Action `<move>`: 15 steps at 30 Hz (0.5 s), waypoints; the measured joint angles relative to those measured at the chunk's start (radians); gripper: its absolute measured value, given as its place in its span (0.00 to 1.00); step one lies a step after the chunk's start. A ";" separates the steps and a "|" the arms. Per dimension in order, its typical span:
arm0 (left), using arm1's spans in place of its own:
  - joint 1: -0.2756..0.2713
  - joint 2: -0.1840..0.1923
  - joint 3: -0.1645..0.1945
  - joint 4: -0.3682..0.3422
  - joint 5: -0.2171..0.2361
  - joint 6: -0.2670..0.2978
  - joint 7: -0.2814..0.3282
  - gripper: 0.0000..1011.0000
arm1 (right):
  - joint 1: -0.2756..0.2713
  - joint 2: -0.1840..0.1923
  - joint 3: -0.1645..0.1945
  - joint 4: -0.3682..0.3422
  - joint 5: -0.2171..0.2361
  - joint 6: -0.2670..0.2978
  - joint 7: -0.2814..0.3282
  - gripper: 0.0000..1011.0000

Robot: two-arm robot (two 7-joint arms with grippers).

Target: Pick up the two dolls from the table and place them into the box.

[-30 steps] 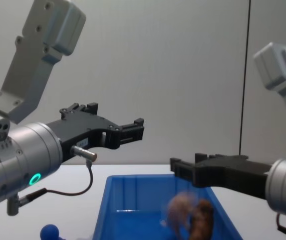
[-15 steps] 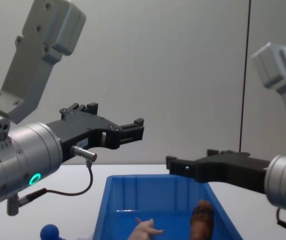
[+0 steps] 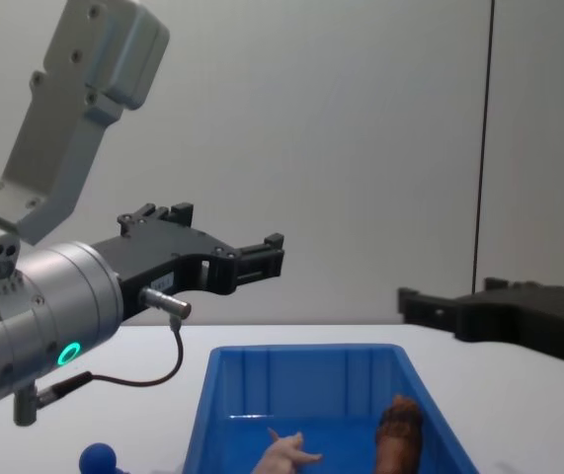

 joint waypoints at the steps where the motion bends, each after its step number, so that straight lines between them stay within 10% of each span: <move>1: 0.000 0.000 0.000 0.000 0.000 0.000 0.000 0.99 | -0.002 0.002 0.001 -0.004 0.001 -0.001 -0.005 0.99; 15: 0.003 0.002 -0.003 -0.003 -0.005 0.016 0.001 0.99 | -0.041 0.031 0.023 -0.056 0.019 -0.007 -0.062 0.99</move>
